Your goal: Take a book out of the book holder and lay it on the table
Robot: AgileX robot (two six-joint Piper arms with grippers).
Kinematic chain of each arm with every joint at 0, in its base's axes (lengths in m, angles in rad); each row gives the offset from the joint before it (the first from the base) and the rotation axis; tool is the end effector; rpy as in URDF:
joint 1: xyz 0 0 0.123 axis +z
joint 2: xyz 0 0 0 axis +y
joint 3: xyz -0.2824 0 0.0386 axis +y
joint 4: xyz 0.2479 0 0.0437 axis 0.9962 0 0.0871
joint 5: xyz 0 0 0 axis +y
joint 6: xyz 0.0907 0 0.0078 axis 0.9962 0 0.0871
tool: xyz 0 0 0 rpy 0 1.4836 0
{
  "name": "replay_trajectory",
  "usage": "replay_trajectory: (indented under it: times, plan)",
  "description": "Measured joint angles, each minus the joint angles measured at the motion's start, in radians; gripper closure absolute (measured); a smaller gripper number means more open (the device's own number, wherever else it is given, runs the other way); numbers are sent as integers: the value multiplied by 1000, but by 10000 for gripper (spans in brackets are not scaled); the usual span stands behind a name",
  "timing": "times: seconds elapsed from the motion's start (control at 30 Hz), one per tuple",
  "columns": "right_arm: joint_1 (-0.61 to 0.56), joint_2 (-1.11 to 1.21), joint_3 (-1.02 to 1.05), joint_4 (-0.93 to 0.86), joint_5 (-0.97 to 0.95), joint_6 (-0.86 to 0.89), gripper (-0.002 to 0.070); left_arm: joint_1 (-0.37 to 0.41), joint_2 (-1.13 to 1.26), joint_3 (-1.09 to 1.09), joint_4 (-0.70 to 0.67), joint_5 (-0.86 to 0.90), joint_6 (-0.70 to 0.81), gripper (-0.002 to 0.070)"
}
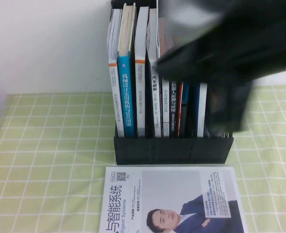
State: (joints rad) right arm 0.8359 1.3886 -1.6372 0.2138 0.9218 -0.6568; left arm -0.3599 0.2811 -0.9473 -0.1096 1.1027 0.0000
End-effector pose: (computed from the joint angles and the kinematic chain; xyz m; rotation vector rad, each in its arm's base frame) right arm 0.1841 0.2266 0.4622 -1.4351 1.6121 0.3620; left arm -0.0102 -0.0057 0.3951 0.3641 1.8987 -0.3683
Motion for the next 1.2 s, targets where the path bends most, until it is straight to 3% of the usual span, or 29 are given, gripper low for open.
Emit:
replay_trajectory:
  times: [0.17, 0.37, 0.5, 0.7, 0.83, 1.2]
  plan:
    - [-72, -288, 180, -178, -55, 140, 678, 0, -120, 230, -1, -86, -112, 678]
    - [-93, -712, 648, -262, -260, 343, 678, 0, -143, 488, -95, -331, -80, 678]
    - [-95, -1005, 1022, -380, -418, 578, 678, 0, -143, 605, -92, -477, -44, 678]
    - [-95, -1374, 1370, -552, -413, 945, 678, 0, -143, 667, -89, -558, -21, 678]
    - [-95, -1393, 1378, -637, -411, 1008, 678, 0, -136, 668, -89, -570, -12, 678]
    - [-95, -1218, 1378, -647, -408, 1020, 678, 0, -135, 668, -38, -544, -8, 678]
